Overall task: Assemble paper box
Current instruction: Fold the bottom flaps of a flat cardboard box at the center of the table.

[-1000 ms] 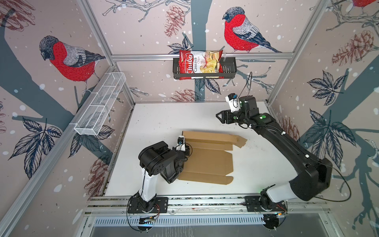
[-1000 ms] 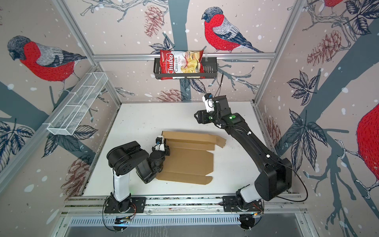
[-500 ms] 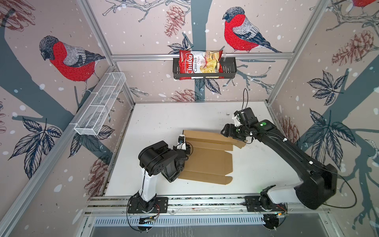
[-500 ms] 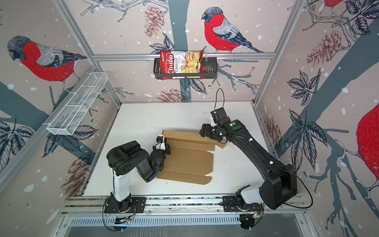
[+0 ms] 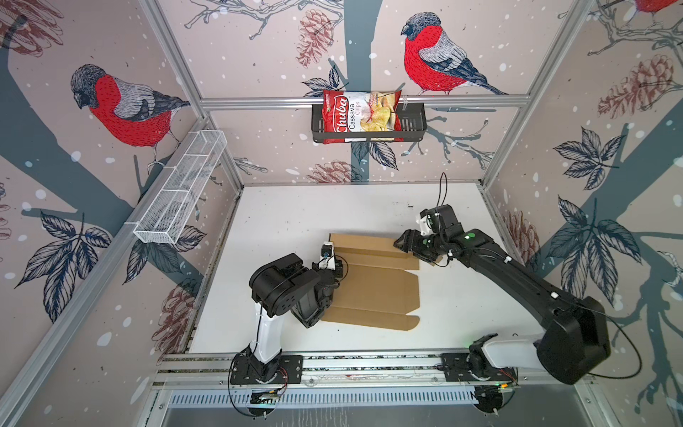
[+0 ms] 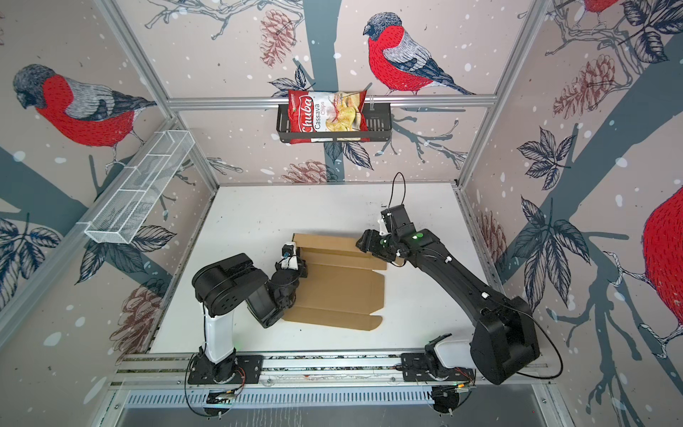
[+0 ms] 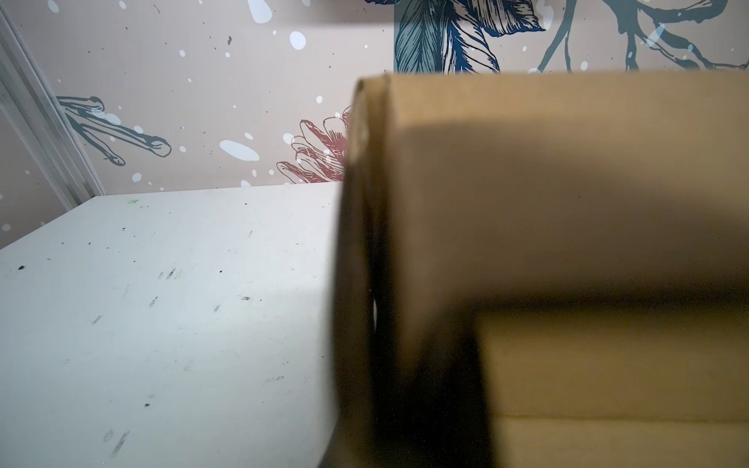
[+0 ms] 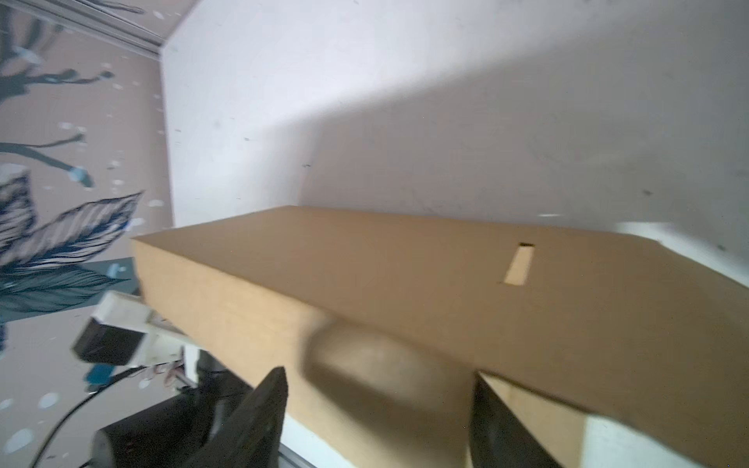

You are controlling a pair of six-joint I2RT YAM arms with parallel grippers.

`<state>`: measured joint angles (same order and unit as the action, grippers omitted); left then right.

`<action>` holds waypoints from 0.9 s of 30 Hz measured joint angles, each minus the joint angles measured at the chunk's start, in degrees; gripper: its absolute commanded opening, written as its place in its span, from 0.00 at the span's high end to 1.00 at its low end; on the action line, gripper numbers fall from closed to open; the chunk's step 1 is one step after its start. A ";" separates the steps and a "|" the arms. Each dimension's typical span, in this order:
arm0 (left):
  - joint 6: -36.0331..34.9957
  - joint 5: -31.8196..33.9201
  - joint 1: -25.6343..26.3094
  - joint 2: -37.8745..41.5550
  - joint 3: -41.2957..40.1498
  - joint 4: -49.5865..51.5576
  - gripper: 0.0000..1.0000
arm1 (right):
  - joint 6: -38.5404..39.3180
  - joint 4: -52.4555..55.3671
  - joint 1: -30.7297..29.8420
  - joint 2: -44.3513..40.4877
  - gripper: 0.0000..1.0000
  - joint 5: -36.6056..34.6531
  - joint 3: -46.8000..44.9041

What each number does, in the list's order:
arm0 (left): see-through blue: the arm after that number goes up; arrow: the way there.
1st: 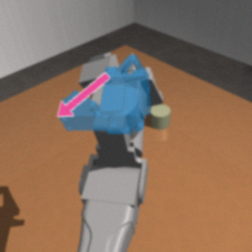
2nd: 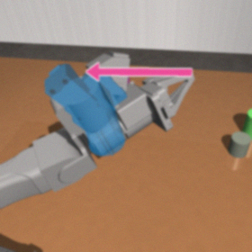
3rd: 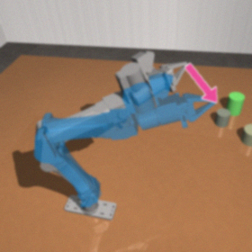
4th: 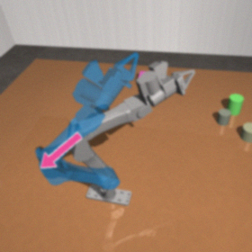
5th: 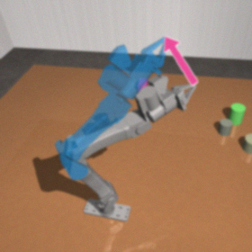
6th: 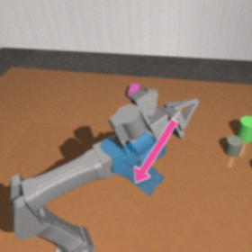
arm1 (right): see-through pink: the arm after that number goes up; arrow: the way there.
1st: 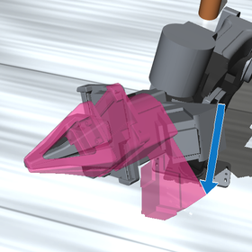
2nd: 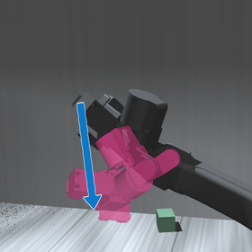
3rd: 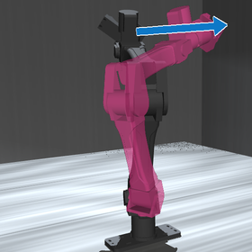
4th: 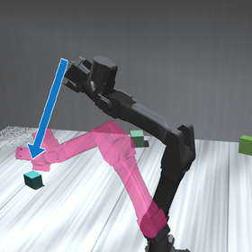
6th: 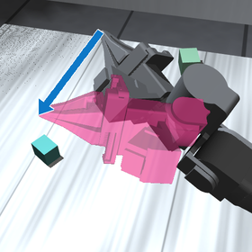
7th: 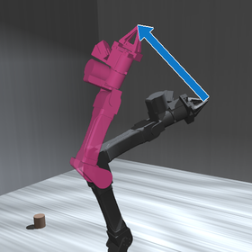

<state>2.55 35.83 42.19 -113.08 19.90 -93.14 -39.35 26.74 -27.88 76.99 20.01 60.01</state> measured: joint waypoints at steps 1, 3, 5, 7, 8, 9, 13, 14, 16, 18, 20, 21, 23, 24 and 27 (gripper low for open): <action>0.04 0.42 0.00 0.00 -0.09 -0.02 0.90 | -0.04 -1.75 0.52 0.20 0.39 1.31 -0.33; 0.04 0.63 0.00 0.02 -0.24 -0.13 0.90 | -0.28 -4.92 1.42 0.70 0.40 3.54 -1.20; 0.02 1.64 -0.02 0.04 -0.46 -0.11 0.90 | -1.01 -7.19 1.90 1.22 0.41 5.84 -2.16; 0.00 2.08 -0.02 0.04 -0.59 -0.13 0.90 | -0.90 -8.55 2.73 1.79 0.40 7.65 -2.36; 0.00 2.23 -0.02 0.04 -0.70 -0.20 0.90 | -0.81 -9.09 3.23 1.92 0.39 8.26 -2.36; 0.04 2.29 -0.02 0.04 -0.81 -0.33 0.90 | -0.70 -9.88 4.04 1.97 0.37 9.14 -2.36; 0.52 2.29 -0.87 0.04 -1.36 -0.48 0.90 | 2.54 -12.22 7.96 2.10 0.27 12.92 -1.97; 0.61 2.32 -1.05 0.09 -1.46 -0.52 0.90 | 4.07 -12.33 8.90 2.10 0.26 13.55 -1.64; 0.74 2.58 -1.29 0.35 -1.55 -0.42 0.91 | 8.15 -12.07 11.02 0.66 0.25 13.81 -1.97; 1.51 3.17 -1.44 0.90 -1.36 -0.02 0.91 | 11.26 -12.09 13.94 -2.99 0.25 13.77 -5.01; 1.49 3.52 -1.66 1.64 -0.76 0.48 0.92 | 12.55 -11.89 17.05 -7.04 0.27 11.89 -9.40; 1.49 3.65 -1.73 2.05 -0.48 0.81 0.92 | 12.79 -12.66 17.97 -8.87 0.29 10.47 -12.22; 2.19 4.04 -1.92 2.64 -0.13 1.22 0.92 | 12.24 -13.64 17.51 -10.95 0.34 8.72 -17.51; 2.54 4.33 -2.05 2.89 0.09 1.68 0.91 | 11.19 -14.69 16.85 -11.41 0.35 8.11 -20.09; 3.87 4.61 -2.64 3.58 0.39 3.93 0.92 | 6.38 -20.83 14.01 -11.58 0.38 5.46 -27.41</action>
<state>6.42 40.45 39.55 -109.49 20.29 -89.21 -32.97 5.91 -13.87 65.41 25.47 32.60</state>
